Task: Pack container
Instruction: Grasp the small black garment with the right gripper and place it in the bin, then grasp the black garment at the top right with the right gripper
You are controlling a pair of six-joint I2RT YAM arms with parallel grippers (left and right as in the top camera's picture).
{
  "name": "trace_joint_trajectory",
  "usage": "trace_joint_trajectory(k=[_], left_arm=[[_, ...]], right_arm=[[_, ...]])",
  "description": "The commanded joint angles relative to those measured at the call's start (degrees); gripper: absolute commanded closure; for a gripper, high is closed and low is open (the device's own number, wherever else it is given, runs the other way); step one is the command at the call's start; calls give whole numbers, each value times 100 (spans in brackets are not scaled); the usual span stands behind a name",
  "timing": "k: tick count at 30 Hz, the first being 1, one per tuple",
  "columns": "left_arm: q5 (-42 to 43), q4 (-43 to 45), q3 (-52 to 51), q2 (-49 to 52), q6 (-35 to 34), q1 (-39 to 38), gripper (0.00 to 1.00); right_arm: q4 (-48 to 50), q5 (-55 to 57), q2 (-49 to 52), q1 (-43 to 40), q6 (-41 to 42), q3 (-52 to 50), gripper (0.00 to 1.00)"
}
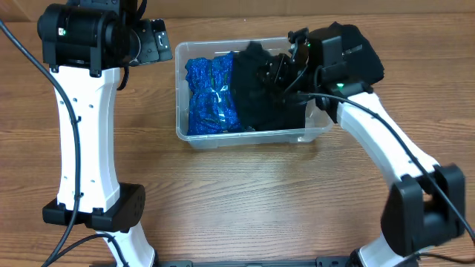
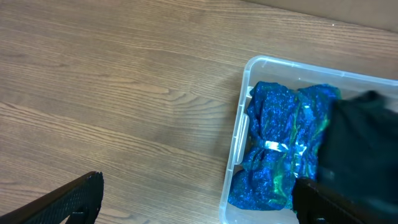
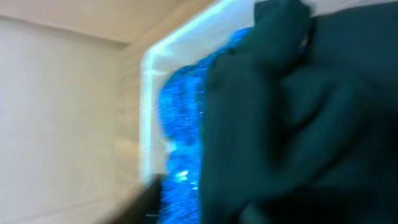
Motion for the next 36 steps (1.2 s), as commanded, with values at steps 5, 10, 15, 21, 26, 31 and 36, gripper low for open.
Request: trace_joint_trajectory(k=[5, 10, 15, 21, 26, 31, 36], left_arm=[[-98, -7, 44, 35, 44, 15, 0], [-98, -7, 44, 35, 44, 15, 0], [-98, -7, 44, 35, 44, 15, 0], [-98, -7, 44, 35, 44, 15, 0], [-98, -7, 44, 35, 44, 15, 0], [-98, -7, 44, 35, 44, 15, 0], [-98, -7, 44, 35, 44, 15, 0]], right_arm=[[-527, 966, -258, -835, -1576, 326, 25], [-752, -243, -730, -2087, -1572, 525, 25], [-793, -160, -280, -3423, -1578, 522, 25], [407, -127, 973, -3851, -1596, 525, 27], [1147, 267, 1580, -3849, -1617, 525, 27], [1580, 717, 2050, -3838, -1565, 522, 26], [1805, 662, 2411, -3646, -1434, 522, 27]])
